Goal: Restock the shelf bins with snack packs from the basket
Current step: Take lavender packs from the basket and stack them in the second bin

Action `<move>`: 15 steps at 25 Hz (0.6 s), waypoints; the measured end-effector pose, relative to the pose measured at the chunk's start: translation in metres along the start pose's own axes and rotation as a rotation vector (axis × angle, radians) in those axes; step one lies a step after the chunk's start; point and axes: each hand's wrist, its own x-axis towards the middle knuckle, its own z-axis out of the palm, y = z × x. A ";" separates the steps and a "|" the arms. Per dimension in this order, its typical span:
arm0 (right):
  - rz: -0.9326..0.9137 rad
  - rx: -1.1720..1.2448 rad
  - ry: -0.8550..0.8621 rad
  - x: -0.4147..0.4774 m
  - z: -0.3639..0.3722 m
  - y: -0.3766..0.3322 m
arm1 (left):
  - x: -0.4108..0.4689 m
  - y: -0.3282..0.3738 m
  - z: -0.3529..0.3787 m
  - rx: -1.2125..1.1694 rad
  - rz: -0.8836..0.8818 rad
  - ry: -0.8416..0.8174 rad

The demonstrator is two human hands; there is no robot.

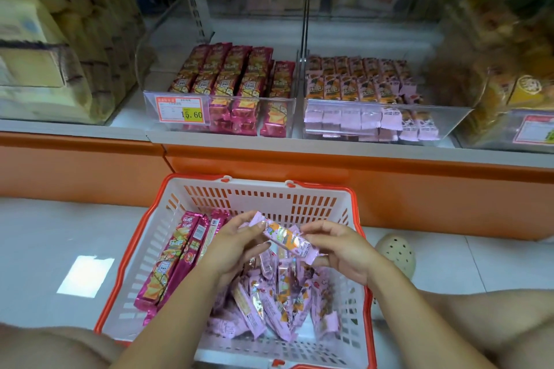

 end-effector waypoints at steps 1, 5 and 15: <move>0.015 -0.022 -0.020 -0.002 0.001 0.001 | -0.001 0.001 0.005 -0.011 0.019 0.000; 0.034 -0.066 -0.065 -0.007 0.004 0.009 | -0.008 0.004 0.019 -0.015 0.059 -0.014; -0.092 -0.112 0.014 -0.036 0.017 -0.013 | -0.036 0.038 0.050 0.125 0.174 0.001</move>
